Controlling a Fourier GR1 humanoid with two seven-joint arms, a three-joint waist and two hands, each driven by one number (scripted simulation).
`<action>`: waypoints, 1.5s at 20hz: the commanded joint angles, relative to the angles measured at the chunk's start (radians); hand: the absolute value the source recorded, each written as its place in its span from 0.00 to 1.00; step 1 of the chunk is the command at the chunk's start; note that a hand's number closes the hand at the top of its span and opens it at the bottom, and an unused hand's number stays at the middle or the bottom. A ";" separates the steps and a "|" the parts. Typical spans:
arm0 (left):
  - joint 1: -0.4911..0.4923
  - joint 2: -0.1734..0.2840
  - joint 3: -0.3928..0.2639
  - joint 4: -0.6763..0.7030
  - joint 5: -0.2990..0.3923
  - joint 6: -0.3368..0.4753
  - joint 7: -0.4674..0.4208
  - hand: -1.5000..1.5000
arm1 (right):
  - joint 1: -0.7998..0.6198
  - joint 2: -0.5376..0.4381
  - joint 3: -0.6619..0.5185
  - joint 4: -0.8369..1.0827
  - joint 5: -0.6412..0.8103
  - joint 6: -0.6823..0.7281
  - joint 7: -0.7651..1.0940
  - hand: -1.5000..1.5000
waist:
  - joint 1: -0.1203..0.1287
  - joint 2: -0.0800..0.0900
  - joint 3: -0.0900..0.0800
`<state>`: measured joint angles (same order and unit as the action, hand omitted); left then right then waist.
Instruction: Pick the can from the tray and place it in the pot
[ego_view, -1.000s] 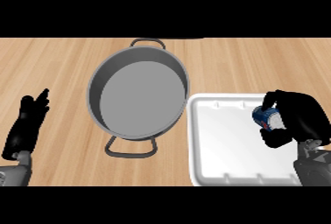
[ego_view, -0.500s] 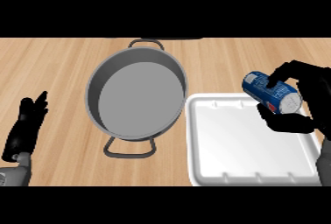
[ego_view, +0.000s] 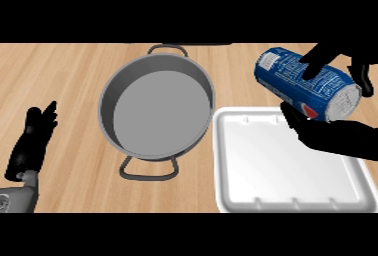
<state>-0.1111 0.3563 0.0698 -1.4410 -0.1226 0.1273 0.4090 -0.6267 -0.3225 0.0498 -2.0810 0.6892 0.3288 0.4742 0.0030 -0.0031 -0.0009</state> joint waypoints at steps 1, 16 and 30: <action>0.047 -0.026 0.000 -0.012 -0.001 0.001 -0.042 0.50 | -0.142 0.064 0.087 0.065 0.009 0.055 0.100 1.00 | 0.010 0.002 0.000; -0.002 -0.059 -0.019 -0.003 -0.054 0.011 -0.016 0.50 | -0.555 0.320 0.166 0.653 0.027 -0.033 0.256 1.00 | 0.014 0.005 0.000; 0.027 -0.020 0.034 -0.016 -0.014 -0.058 -0.030 0.50 | -0.471 0.322 0.310 1.039 -0.272 -0.372 0.084 0.00 | 0.028 0.009 0.000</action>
<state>-0.1036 0.3320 0.0982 -1.4527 -0.1363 0.0810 0.3862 -1.1151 -0.0013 0.3583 -1.1214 0.4886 0.0396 0.6445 0.0341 0.0051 -0.0008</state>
